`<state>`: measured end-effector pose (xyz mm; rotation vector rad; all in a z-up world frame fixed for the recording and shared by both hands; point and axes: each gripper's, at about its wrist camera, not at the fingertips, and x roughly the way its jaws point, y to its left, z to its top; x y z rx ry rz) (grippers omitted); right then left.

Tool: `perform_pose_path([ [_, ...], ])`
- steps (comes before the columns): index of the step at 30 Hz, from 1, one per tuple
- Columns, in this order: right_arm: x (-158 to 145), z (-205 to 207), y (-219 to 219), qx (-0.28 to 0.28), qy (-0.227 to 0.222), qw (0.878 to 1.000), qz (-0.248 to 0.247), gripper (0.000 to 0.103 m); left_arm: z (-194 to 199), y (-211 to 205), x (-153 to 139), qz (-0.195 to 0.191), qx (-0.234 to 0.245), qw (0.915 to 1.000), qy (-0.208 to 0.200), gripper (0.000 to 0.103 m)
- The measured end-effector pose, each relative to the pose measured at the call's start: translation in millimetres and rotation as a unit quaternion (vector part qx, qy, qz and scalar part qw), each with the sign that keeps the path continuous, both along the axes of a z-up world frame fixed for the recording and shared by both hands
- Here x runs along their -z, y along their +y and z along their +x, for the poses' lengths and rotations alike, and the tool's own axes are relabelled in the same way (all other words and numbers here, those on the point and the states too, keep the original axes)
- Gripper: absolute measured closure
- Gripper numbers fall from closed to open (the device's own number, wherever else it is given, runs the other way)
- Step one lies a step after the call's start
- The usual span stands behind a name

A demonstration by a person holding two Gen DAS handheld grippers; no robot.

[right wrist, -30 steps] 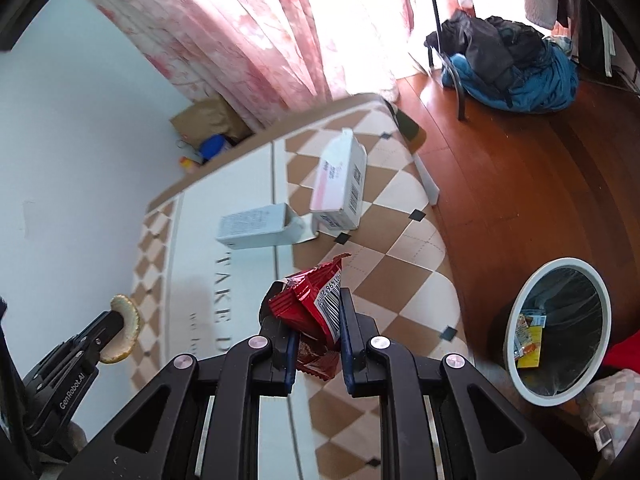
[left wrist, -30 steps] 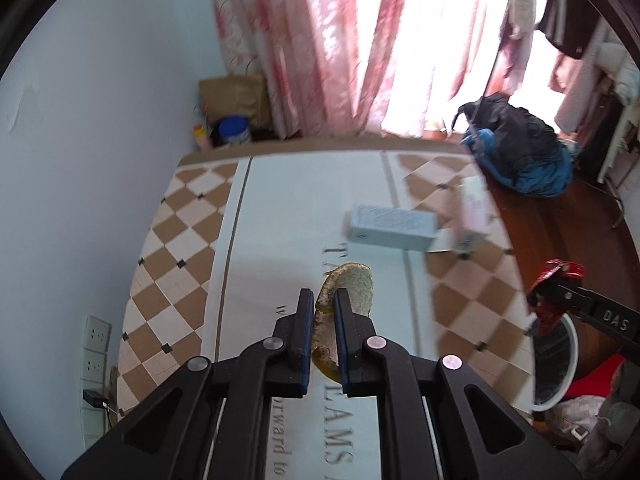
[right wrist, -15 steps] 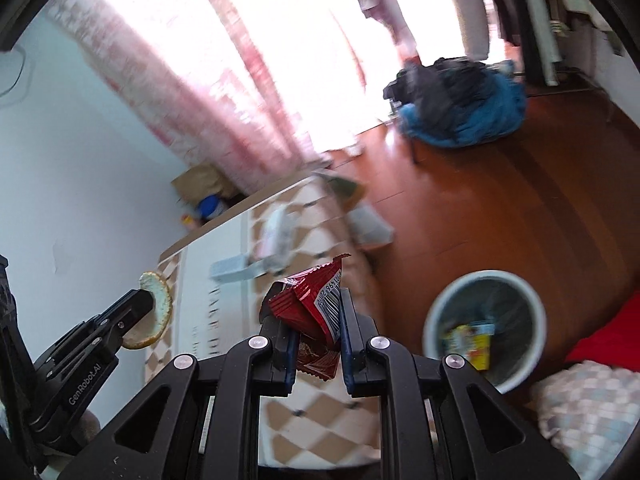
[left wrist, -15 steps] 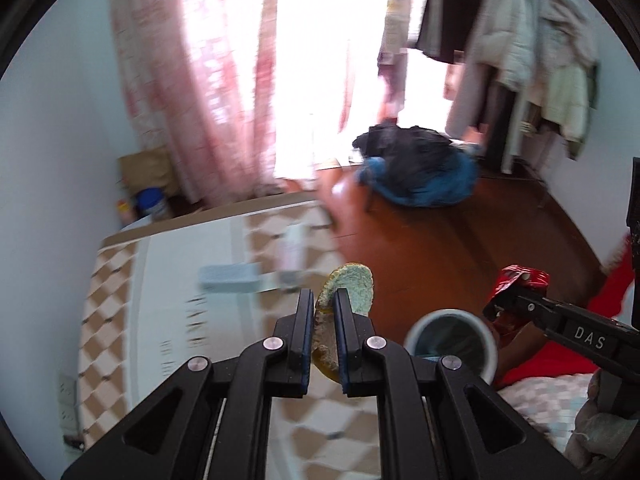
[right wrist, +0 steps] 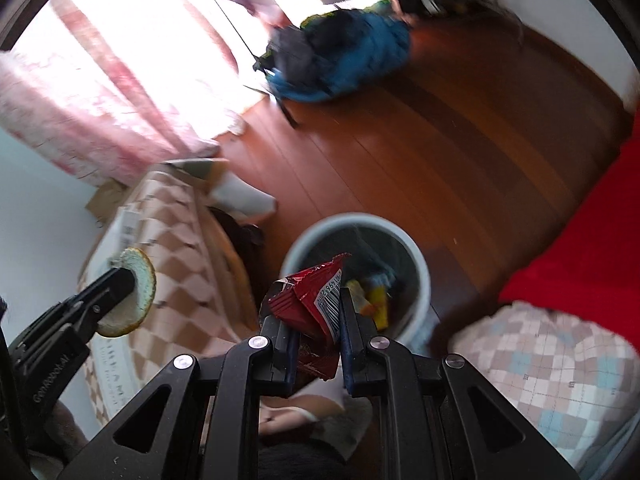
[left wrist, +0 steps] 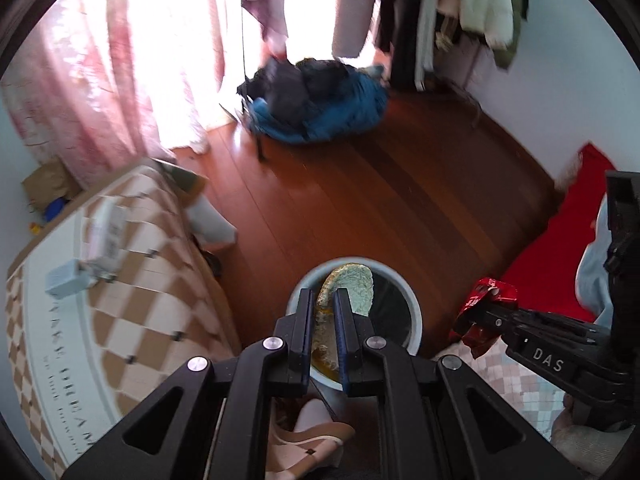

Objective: Collect trash
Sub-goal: 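Carry the red bag and bread crust over the bin and release both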

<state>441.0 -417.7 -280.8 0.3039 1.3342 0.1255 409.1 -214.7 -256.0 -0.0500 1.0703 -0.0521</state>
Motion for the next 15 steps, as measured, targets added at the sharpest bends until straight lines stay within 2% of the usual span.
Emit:
perform_pose_path([
  [6, 73.1, 8.3, -28.3, 0.016, 0.057, 0.998, 0.0, 0.085, 24.9, -26.6, 51.2, 0.006, 0.028, 0.9984, 0.048, 0.094],
  [9, 102.4, 16.6, -28.8, 0.01, 0.072, 0.997, -0.01, 0.085, 41.1, -28.8, 75.5, -0.014, 0.037, 0.9956, 0.086, 0.093],
  [11, 120.8, 23.1, -26.7, 0.003, 0.082, 0.996, -0.018, 0.085, 51.3, -25.5, 92.4, -0.021, 0.029, 0.9934, 0.108, 0.092],
  [15, 144.6, 35.0, -20.2, -0.007, 0.093, 0.995, -0.029, 0.084, 60.0, -19.3, 109.9, -0.016, 0.018, 0.9923, 0.122, 0.091],
])
